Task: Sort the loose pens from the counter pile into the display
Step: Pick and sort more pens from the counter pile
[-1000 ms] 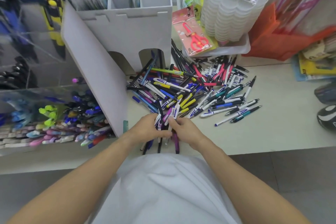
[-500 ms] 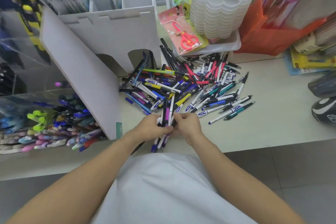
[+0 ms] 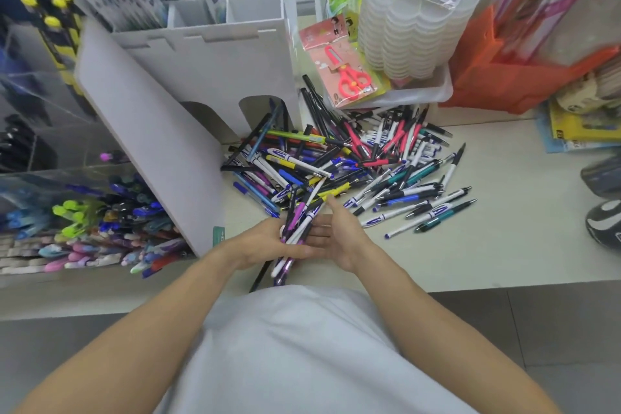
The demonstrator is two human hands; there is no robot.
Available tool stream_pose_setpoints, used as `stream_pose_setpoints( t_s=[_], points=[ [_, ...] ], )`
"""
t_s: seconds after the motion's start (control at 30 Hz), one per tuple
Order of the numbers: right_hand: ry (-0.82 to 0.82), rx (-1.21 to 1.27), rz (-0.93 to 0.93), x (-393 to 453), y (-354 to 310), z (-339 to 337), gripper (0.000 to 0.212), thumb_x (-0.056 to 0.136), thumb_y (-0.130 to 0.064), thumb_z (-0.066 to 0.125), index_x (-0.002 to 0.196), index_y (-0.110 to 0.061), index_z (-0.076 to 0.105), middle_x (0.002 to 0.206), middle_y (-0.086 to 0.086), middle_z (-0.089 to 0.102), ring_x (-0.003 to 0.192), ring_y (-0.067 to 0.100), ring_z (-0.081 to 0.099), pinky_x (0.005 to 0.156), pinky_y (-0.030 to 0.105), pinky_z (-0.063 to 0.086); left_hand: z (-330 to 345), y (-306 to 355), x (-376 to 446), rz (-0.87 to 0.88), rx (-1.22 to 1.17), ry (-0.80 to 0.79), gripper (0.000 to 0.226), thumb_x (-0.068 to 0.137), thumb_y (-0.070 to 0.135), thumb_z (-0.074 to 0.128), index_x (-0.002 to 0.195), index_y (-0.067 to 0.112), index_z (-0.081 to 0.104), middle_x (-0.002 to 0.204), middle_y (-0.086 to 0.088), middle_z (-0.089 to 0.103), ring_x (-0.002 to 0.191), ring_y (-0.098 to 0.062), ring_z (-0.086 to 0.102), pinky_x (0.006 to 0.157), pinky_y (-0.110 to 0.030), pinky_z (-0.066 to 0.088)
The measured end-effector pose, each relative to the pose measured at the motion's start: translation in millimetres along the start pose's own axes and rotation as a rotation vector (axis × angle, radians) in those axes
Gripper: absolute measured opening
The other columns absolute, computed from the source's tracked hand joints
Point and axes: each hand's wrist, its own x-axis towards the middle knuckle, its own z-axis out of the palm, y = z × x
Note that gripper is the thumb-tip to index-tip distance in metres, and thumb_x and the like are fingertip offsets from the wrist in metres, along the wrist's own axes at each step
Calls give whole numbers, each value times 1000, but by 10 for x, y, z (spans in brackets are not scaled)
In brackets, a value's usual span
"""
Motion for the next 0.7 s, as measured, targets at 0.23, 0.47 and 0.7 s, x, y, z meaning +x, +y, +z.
stream_pose_setpoints(
  t_s=[0.23,0.47,0.7],
  points=[
    [185,-330,-119,355,91,125,87,70,-73,74,116,0,63,106,12,73,97,31,70,91,45,57,-75,-112,-40,-133,-268,-93,42,86,41,74,121,20,65,117,1,73,112,-14,65,108,-35,44],
    [-5,-215,-138,100,160,186,22,97,2,52,107,1,73,100,19,75,92,32,71,96,49,56,-49,-238,102,-80,-71,145,97,49,92,68,115,20,72,115,0,74,110,-19,68,108,-41,46],
    [-29,-394,-86,-79,82,156,26,103,-23,49,95,-18,73,81,1,69,71,14,56,64,26,40,34,-216,86,-9,-2,163,83,61,88,62,101,16,72,100,-8,75,95,-22,68,92,-33,54]
  ],
)
